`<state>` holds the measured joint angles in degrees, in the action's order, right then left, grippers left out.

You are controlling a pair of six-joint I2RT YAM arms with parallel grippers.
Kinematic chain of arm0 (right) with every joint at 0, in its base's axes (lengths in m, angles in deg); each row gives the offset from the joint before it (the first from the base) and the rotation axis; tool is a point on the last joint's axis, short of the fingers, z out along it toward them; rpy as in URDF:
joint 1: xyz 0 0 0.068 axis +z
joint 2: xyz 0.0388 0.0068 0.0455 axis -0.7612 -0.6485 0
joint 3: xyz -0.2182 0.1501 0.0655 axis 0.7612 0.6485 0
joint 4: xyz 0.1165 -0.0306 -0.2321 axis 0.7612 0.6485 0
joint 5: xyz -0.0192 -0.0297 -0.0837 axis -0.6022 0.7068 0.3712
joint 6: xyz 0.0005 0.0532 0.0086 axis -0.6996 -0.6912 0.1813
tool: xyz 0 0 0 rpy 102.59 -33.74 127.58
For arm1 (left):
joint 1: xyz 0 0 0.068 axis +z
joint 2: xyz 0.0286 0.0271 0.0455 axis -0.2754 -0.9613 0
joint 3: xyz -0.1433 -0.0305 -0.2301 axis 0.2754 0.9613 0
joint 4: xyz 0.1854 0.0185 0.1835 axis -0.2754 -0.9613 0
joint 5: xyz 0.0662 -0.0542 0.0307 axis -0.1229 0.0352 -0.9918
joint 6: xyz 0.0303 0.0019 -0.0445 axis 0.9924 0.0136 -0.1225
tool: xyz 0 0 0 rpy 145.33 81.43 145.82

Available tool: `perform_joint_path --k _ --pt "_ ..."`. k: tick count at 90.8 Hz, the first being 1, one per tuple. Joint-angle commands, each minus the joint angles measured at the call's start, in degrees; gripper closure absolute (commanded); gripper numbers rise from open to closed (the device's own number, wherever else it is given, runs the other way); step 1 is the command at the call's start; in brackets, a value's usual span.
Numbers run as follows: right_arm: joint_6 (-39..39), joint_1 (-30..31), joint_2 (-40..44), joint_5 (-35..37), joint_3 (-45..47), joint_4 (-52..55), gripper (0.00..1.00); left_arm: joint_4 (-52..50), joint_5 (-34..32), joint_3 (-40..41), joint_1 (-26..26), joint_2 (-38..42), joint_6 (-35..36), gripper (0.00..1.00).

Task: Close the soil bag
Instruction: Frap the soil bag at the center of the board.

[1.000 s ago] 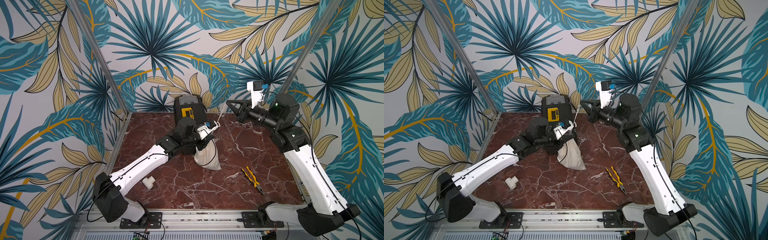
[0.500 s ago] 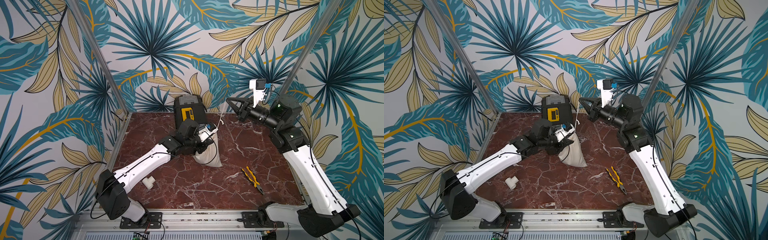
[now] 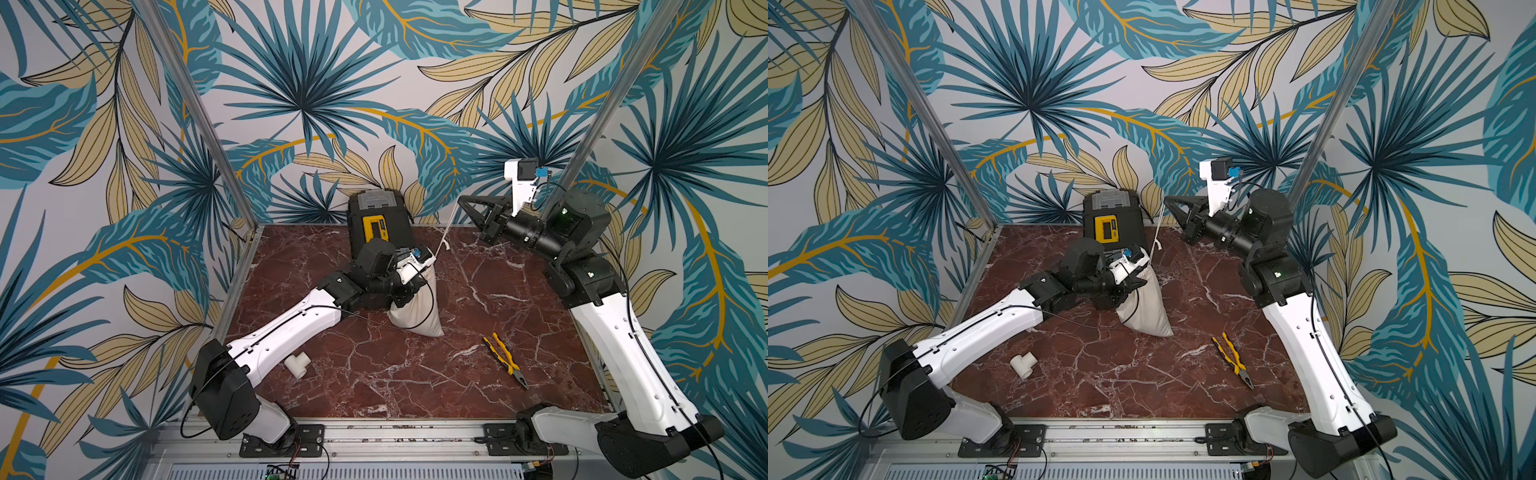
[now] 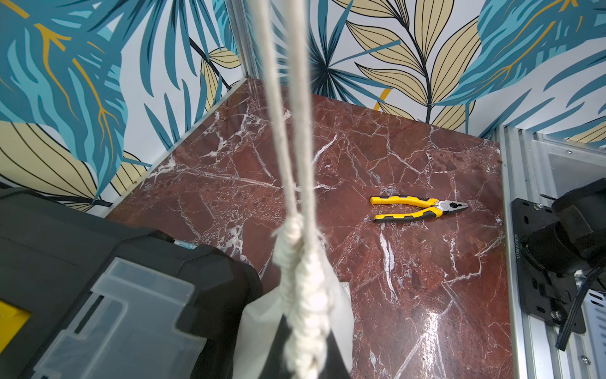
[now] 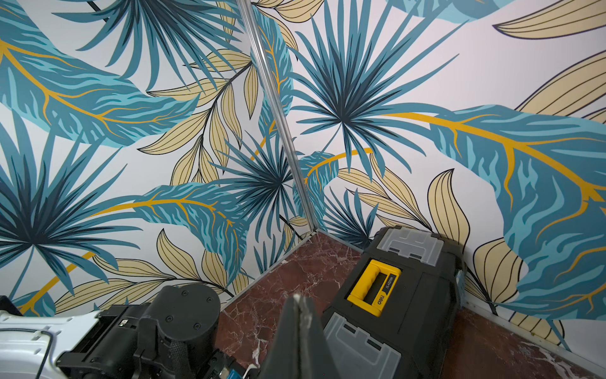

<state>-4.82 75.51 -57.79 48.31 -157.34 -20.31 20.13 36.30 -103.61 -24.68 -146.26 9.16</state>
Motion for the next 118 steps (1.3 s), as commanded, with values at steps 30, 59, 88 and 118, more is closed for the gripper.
perform_joint_path --k 30,59,88,118 --pt "3.50 -6.34 5.90 19.28 10.97 7.29 1.00 -4.79 -1.60 -0.18 2.32 3.55 -2.12 1.00" --pt "1.26 -6.42 8.43 14.07 27.30 5.96 1.00 -5.32 -0.86 -2.16 2.36 2.83 -2.48 1.00" --pt "-1.62 -5.53 8.98 5.92 41.94 2.99 1.00 -5.01 -1.36 -3.96 2.35 1.97 -2.57 1.00" --pt "0.71 -3.15 5.16 3.57 46.10 3.31 0.91 -4.08 -0.86 -3.87 2.36 1.35 -4.24 1.00"
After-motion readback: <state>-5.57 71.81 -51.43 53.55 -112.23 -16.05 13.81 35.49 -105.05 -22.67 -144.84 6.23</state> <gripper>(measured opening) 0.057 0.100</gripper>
